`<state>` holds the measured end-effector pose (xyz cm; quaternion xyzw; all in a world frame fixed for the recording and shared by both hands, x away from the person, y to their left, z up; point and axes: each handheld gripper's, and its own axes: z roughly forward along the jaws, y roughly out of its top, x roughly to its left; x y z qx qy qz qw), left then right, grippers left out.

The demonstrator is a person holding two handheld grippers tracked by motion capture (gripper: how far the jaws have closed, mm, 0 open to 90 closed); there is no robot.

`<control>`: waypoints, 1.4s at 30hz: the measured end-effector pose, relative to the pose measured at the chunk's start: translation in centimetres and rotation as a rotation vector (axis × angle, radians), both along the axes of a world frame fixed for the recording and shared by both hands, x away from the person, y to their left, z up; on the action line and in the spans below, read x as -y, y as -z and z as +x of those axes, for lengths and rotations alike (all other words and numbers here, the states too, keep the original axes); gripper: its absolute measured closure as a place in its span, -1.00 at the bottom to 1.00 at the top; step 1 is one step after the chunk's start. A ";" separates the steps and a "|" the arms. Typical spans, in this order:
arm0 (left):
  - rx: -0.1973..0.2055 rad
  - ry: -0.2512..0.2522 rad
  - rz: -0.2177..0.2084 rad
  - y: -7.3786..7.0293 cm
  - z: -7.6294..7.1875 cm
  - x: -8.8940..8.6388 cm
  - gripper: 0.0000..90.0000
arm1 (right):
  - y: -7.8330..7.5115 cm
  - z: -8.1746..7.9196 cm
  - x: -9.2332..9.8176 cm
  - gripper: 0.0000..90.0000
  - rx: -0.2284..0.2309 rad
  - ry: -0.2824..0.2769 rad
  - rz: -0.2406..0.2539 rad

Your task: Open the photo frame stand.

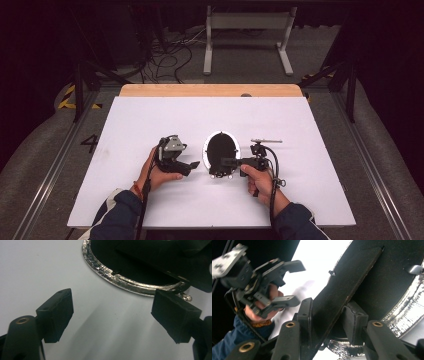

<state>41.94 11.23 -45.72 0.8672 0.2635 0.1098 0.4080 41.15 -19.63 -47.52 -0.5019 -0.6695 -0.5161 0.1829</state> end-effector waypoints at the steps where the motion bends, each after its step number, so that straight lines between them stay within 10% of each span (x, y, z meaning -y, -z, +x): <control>1: 0.000 0.000 0.000 0.0 0.0 0.0 -0.60 | 0.0 0.0 0.0 0.40 0.000 0.000 0.000; 34: -0.123 0.011 -0.182 0.1 2.5 1.4 -0.52 | -1.7 -0.8 -0.6 0.45 0.283 -0.151 -0.139; 42: -0.225 0.039 -0.249 0.5 2.9 1.4 -0.45 | -1.9 -0.9 -0.7 0.45 0.319 -0.162 -0.147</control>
